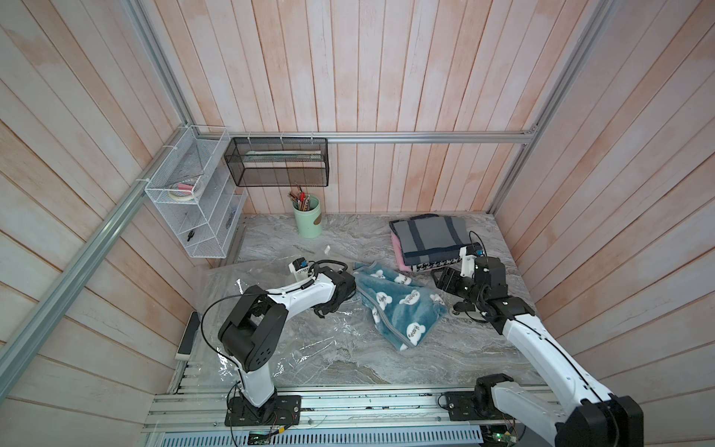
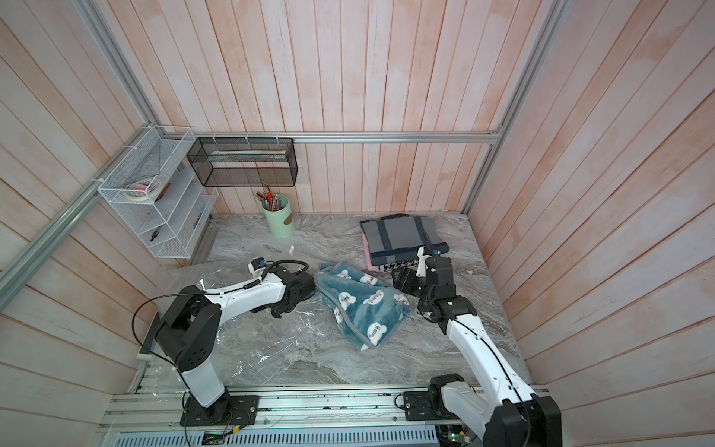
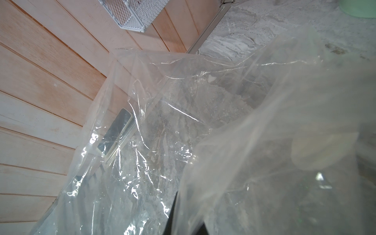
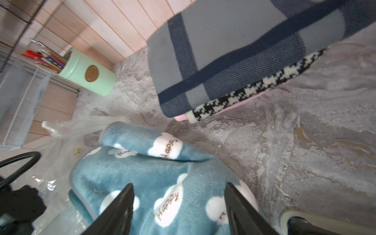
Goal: Take the blanket out of the vacuum bag
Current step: Place the blanket at the center of the board, then adjust the blanket at the center of the board.
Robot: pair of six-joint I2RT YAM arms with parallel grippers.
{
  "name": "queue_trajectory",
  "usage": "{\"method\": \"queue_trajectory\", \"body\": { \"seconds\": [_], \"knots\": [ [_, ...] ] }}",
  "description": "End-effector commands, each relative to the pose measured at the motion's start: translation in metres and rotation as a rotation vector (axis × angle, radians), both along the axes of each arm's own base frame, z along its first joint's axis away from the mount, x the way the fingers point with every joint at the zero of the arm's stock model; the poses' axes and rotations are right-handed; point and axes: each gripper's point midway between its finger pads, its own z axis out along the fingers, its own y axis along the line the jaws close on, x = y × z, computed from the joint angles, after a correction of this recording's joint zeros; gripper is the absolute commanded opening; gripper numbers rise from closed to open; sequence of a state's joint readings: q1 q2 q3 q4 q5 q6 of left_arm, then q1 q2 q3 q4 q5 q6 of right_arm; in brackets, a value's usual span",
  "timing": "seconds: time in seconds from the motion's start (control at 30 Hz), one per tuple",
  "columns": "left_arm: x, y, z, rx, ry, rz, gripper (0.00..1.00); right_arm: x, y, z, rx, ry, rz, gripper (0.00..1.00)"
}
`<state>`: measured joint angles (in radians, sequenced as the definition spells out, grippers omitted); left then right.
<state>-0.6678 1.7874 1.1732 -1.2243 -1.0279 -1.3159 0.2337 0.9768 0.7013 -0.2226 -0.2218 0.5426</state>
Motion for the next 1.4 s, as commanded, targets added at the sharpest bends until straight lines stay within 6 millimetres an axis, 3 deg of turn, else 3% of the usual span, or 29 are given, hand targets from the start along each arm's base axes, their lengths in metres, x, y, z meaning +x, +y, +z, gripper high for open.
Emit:
{"method": "queue_trajectory", "body": {
  "seconds": [0.0,0.1,0.17,0.23,0.4,0.57,0.73,1.2,1.27,1.37],
  "knots": [
    [0.006,-0.003,-0.001,-0.003,-0.015,-0.017,0.00,-0.039,0.032,-0.016,0.073,0.091,0.094,0.73],
    [0.008,-0.005,-0.001,-0.005,-0.015,-0.016,0.00,-0.084,0.080,-0.027,0.184,0.154,0.216,0.82],
    [0.009,-0.007,-0.001,-0.011,-0.019,-0.016,0.00,-0.110,0.097,-0.034,0.237,0.177,0.218,0.82],
    [0.010,-0.007,-0.002,-0.014,-0.017,-0.017,0.00,-0.132,0.102,-0.042,0.309,0.196,0.203,0.80],
    [0.010,-0.007,-0.005,-0.010,-0.008,-0.023,0.00,-0.156,0.096,-0.066,0.367,0.239,0.156,0.74],
    [0.007,-0.006,-0.005,-0.008,-0.008,-0.023,0.00,-0.165,0.095,-0.082,0.283,0.275,0.144,0.74],
    [0.006,-0.005,-0.006,-0.009,-0.010,-0.022,0.00,-0.168,0.094,-0.114,0.160,0.328,0.133,0.75],
    [0.005,-0.003,-0.009,0.000,0.000,-0.025,0.00,-0.164,0.067,-0.147,0.037,0.328,0.035,0.75],
    [0.005,-0.003,-0.008,0.002,0.001,-0.026,0.00,-0.162,0.069,-0.147,0.049,0.314,0.036,0.70],
    [0.005,-0.003,-0.008,0.004,0.000,-0.026,0.00,-0.159,0.076,-0.143,0.079,0.292,0.052,0.39]
  ]
}}
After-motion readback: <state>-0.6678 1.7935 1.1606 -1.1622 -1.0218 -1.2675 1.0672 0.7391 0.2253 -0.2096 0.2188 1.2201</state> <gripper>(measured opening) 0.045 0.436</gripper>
